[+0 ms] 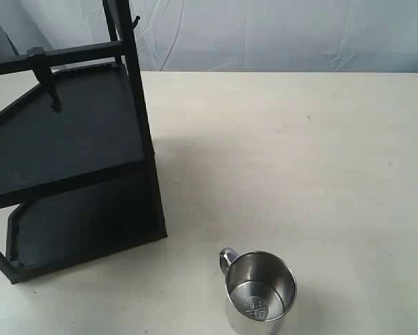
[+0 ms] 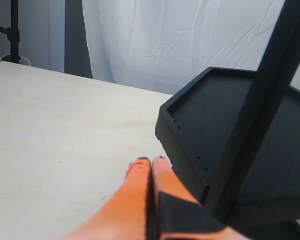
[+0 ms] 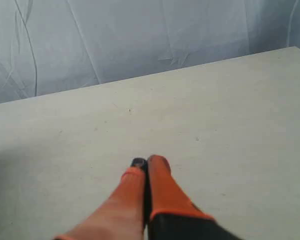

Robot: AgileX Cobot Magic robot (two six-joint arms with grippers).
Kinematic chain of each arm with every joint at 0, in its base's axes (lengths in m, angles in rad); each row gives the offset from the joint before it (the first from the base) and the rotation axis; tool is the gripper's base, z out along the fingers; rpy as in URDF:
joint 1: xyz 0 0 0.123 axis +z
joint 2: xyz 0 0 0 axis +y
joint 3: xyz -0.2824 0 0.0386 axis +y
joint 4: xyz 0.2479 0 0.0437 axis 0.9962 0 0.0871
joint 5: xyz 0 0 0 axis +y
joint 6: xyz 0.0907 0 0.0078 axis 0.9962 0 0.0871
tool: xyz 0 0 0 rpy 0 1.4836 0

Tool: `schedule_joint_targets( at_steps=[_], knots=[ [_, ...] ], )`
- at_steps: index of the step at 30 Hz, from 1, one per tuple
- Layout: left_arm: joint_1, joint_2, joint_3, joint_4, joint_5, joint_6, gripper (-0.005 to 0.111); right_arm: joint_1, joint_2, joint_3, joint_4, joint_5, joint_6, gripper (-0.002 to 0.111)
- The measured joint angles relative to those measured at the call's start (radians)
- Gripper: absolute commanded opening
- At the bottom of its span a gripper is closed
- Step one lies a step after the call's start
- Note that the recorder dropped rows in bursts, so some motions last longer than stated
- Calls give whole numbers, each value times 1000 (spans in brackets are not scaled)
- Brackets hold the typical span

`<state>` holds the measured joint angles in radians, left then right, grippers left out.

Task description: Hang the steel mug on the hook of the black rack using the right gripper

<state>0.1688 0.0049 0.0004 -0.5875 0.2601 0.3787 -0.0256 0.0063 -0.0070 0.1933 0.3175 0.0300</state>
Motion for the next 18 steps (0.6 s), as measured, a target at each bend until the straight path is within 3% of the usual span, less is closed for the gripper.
schedule_joint_targets(
  at_steps=[6, 14, 18],
  knots=[
    [0, 0, 0, 0, 0, 0, 2, 0, 0, 3, 56, -97, 11, -1],
    [0, 0, 0, 0, 0, 0, 2, 0, 0, 5, 645, -504, 34, -1],
    [0, 0, 0, 0, 0, 0, 2, 0, 0, 5, 774, -552, 38, -1]
  ],
)
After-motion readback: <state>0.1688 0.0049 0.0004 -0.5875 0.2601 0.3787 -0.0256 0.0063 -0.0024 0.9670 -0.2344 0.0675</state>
